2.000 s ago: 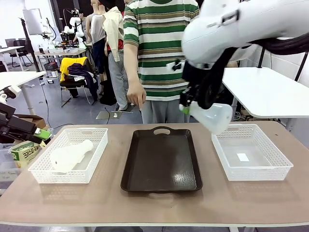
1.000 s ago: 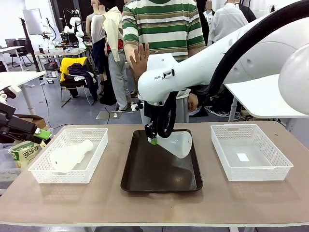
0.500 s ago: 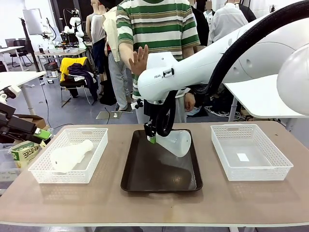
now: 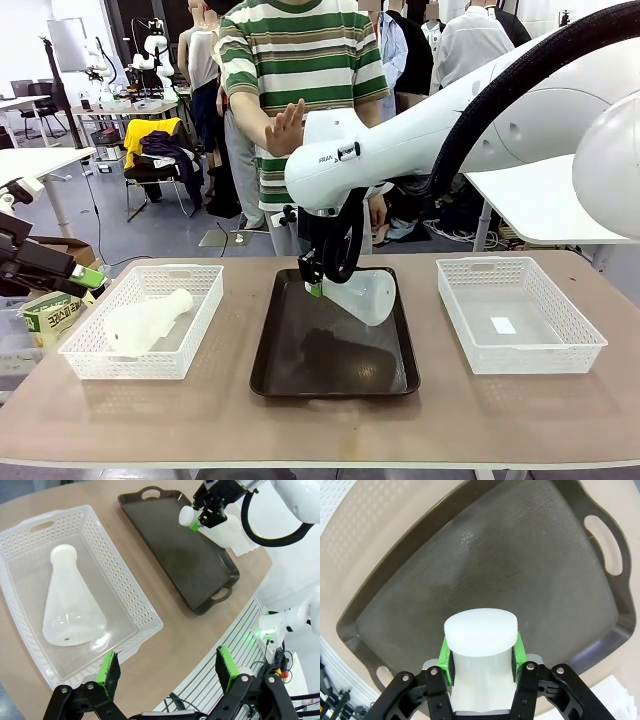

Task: Prepare the laboratory tools.
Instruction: While moving the picked Big flask to the Handle tray indicated by the person, stop as directed by the person, then place the picked Big flask upright in the Handle tray as instructed by the person.

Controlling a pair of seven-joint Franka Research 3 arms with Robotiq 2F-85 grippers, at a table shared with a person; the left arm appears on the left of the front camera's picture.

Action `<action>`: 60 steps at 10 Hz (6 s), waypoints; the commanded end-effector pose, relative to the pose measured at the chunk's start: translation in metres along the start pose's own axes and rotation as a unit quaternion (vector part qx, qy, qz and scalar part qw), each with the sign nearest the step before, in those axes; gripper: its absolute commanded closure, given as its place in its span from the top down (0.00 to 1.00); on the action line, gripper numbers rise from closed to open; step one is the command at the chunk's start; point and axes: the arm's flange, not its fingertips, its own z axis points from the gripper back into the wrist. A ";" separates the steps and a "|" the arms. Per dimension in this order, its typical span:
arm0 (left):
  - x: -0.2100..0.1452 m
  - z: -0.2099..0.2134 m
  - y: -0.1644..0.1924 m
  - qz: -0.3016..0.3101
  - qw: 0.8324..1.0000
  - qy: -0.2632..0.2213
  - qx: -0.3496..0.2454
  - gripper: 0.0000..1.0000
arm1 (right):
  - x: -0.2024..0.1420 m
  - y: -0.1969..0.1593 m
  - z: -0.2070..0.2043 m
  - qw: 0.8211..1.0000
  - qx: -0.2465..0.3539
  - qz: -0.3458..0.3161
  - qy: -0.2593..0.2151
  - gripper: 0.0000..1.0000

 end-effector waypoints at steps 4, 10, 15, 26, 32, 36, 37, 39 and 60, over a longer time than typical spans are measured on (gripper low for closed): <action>0.000 0.000 0.002 -0.006 1.000 -0.008 -0.007 1.00 | -0.001 0.001 0.000 1.000 -0.001 0.002 0.001 0.00; 0.000 0.000 0.002 -0.006 1.000 -0.008 -0.007 1.00 | -0.001 0.001 0.000 1.000 -0.001 0.002 0.001 0.00; 0.000 0.000 0.002 -0.006 1.000 -0.008 -0.007 1.00 | -0.001 0.001 0.000 1.000 -0.001 0.002 0.001 0.00; 0.000 0.000 0.002 -0.006 1.000 -0.008 -0.007 1.00 | -0.001 0.001 0.000 1.000 -0.001 0.002 0.001 0.00; 0.000 0.000 0.002 -0.006 1.000 -0.008 -0.007 1.00 | -0.001 0.001 0.000 1.000 -0.001 0.002 0.001 0.00; 0.000 0.000 0.002 -0.006 1.000 -0.008 -0.007 1.00 | -0.001 0.001 0.000 1.000 -0.001 0.002 0.001 0.00; 0.000 0.000 0.002 -0.006 1.000 -0.008 -0.007 1.00 | -0.001 0.001 0.000 1.000 -0.001 0.002 0.001 0.00; 0.000 0.000 0.002 -0.006 1.000 -0.008 -0.007 1.00 | -0.001 0.001 0.000 1.000 -0.001 0.002 0.001 0.00; 0.000 0.000 0.002 -0.006 1.000 -0.008 -0.007 1.00 | -0.109 -0.082 0.046 0.677 0.197 0.267 -0.657 0.00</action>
